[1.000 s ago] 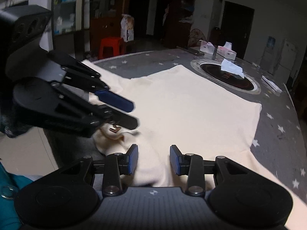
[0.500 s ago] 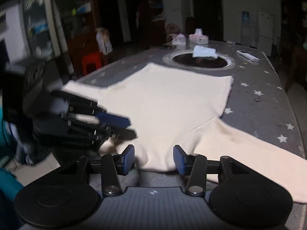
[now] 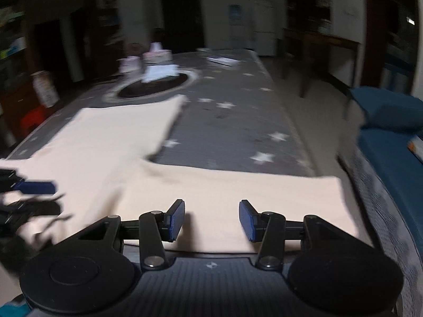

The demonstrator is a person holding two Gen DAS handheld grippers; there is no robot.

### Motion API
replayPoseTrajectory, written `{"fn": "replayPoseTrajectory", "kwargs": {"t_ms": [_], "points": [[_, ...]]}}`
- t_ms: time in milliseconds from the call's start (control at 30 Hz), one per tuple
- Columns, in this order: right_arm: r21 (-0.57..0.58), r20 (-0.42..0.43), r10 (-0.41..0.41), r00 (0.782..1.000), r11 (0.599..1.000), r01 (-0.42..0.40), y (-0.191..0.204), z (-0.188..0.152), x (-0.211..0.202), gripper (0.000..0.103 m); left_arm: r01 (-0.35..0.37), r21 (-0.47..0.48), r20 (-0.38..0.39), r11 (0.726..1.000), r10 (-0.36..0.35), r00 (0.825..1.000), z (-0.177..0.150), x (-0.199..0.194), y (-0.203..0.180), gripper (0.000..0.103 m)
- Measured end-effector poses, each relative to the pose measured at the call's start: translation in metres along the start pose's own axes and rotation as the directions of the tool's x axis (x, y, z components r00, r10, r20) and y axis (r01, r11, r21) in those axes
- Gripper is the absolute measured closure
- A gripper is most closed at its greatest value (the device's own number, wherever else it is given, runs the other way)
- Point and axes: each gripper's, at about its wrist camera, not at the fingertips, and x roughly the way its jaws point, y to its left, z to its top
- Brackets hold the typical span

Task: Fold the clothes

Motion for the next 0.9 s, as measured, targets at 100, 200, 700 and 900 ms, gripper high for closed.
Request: {"fn": "replayPoseTrajectory", "kwargs": {"t_ms": [100, 200, 700, 900], "points": [[-0.005, 0.006, -0.033, 0.999, 0.999, 0.033, -0.008, 0.001, 0.007, 0.057, 0.007, 0.000, -0.016, 1.000, -0.007, 1.000, -0.003, 0.003, -0.003, 0.063], [-0.013, 0.013, -0.064, 0.998, 0.998, 0.064, -0.015, 0.002, 0.014, 0.057, 0.006, -0.002, -0.018, 1.000, -0.006, 1.000, -0.004, 0.003, -0.003, 0.062], [-0.076, 0.049, -0.110, 0.993, 0.991, 0.113, -0.033, 0.033, 0.060, 0.050, 0.000, 0.006, -0.014, 1.000, 0.001, 1.000, -0.005, 0.005, -0.008, 0.053], [-0.081, 0.055, -0.096, 0.994, 0.992, 0.100, -0.027, 0.037, 0.055, 0.050, 0.000, -0.005, -0.010, 1.000, 0.000, 1.000, -0.006, 0.004, -0.012, 0.049]]}}
